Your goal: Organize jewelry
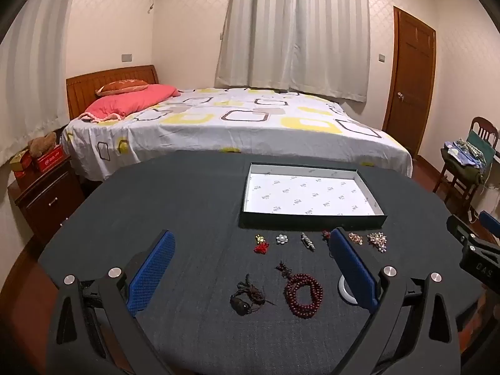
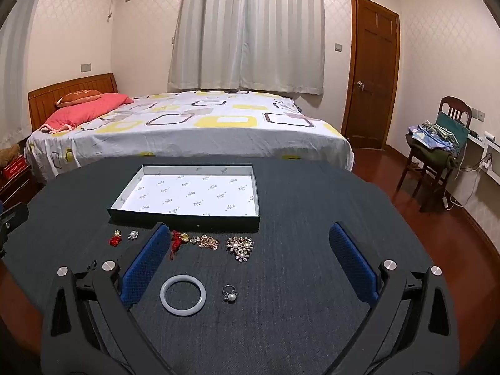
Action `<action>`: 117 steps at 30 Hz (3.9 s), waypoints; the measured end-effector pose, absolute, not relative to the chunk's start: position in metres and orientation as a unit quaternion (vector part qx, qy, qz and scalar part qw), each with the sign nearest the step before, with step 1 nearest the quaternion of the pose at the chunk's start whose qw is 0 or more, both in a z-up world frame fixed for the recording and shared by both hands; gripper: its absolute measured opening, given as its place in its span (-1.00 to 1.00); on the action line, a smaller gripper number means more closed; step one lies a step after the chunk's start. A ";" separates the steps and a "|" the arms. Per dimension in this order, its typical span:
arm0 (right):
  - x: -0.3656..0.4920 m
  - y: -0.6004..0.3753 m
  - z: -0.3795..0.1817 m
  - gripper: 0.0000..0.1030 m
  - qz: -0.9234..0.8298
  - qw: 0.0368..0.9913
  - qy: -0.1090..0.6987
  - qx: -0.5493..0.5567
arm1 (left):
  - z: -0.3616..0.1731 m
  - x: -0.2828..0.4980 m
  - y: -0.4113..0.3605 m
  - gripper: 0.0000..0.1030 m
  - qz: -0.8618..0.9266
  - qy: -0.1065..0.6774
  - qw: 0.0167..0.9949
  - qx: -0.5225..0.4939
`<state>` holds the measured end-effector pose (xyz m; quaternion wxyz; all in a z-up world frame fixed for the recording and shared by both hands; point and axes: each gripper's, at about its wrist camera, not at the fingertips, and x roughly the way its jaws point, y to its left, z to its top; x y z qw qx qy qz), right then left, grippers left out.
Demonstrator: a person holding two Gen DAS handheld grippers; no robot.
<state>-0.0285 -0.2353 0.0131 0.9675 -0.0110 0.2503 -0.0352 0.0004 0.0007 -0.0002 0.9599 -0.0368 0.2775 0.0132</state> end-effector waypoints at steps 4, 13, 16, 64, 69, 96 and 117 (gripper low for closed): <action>-0.028 -0.235 0.012 0.93 -0.036 0.967 0.252 -0.013 | -0.001 0.000 -0.002 0.87 0.017 0.269 0.963 -0.015; -0.030 -0.231 0.011 0.93 -0.034 0.967 0.252 -0.012 | -0.002 -0.003 -0.002 0.87 0.014 0.271 0.962 -0.022; -0.030 -0.232 0.010 0.93 -0.034 0.967 0.251 -0.011 | 0.000 0.000 0.001 0.87 0.013 0.275 0.961 -0.024; -0.029 -0.231 0.012 0.93 -0.033 0.968 0.248 -0.008 | -0.006 -0.003 0.001 0.87 0.014 0.277 0.960 -0.036; -0.029 -0.231 0.012 0.93 -0.033 0.968 0.249 -0.008 | -0.006 -0.003 0.002 0.87 0.014 0.278 0.960 -0.036; -0.029 -0.231 0.013 0.93 -0.032 0.968 0.250 -0.008 | -0.011 -0.005 0.006 0.87 0.014 0.289 0.956 -0.040; 0.015 -0.240 -0.073 0.93 -0.011 0.942 0.334 0.029 | -0.093 0.038 0.022 0.86 -0.002 0.406 0.912 -0.061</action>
